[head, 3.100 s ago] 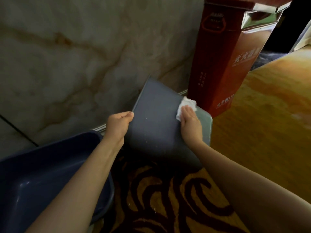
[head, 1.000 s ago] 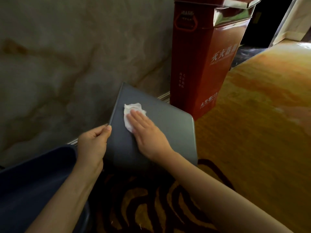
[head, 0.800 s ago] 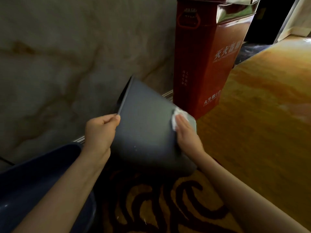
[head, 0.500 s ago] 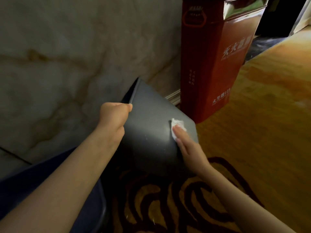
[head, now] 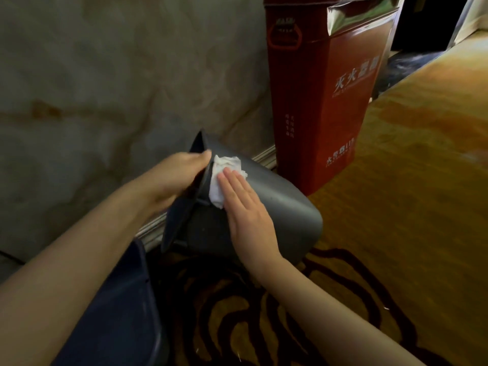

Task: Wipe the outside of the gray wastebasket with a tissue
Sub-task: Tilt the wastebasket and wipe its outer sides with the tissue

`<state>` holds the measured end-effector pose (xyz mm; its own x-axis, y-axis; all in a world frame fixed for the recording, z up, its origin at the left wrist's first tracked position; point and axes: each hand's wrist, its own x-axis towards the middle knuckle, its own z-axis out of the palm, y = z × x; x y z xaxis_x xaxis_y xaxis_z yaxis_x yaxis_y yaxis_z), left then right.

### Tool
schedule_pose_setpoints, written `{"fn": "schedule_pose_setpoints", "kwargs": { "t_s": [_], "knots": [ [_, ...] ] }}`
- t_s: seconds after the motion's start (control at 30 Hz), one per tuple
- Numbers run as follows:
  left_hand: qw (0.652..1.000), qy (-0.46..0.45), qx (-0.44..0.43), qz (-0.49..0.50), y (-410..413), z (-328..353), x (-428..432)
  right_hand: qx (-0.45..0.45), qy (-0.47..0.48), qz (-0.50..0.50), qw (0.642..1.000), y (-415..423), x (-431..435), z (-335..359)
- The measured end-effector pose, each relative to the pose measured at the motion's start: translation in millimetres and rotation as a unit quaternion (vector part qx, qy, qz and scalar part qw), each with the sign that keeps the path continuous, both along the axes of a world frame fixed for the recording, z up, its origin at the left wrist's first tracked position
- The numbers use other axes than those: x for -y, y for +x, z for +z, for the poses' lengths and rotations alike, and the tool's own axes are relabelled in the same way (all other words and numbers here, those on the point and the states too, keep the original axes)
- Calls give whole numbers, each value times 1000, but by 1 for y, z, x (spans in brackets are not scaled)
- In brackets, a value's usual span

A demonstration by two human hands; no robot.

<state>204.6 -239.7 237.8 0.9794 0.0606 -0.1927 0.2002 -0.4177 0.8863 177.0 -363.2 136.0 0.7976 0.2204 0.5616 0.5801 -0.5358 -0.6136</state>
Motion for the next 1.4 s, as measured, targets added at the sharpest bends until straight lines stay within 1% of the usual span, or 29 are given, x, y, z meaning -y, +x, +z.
{"fn": "schedule_pose_setpoints", "kwargs": {
  "t_s": [0.07,0.17,0.23,0.37,0.47,0.57,0.67,0.73,0.8,1.0,1.1,1.17,1.23,1.3,1.4],
  "knots": [
    [996,55,36,-57,-21,-16,-19,16,-8,1,1000,5,0,-1],
    [991,55,93,-79,-39,-33,-31,43,-34,-13,998,1,-10,-3],
    [987,63,129,-68,-37,-36,-26,58,-42,-27,997,0,-15,-4],
    [975,97,198,-20,-27,-35,-5,37,21,-1,999,14,-1,-4],
    [971,97,218,17,-17,-26,6,10,50,-24,998,28,26,-18],
    [977,61,202,38,-9,-13,11,-47,79,-80,993,37,64,-44],
    [980,44,191,39,-3,-4,19,-103,73,-135,983,44,97,-67],
    [981,35,188,42,0,2,26,-138,78,-143,977,48,107,-70],
    [981,24,183,57,5,10,30,-153,95,-142,973,51,110,-66],
    [979,-40,120,159,19,20,20,-182,133,-133,965,57,112,-30],
    [975,-88,78,188,19,18,11,-159,108,-87,978,45,91,-8],
    [973,-110,63,194,20,17,8,-121,79,-33,989,31,62,10],
    [970,-127,55,201,22,17,8,-64,55,24,996,13,29,30],
    [965,-147,50,209,23,18,8,-18,47,65,997,-4,2,43],
    [963,-160,36,213,22,17,3,-8,40,90,995,-11,-10,50]
  ]
}}
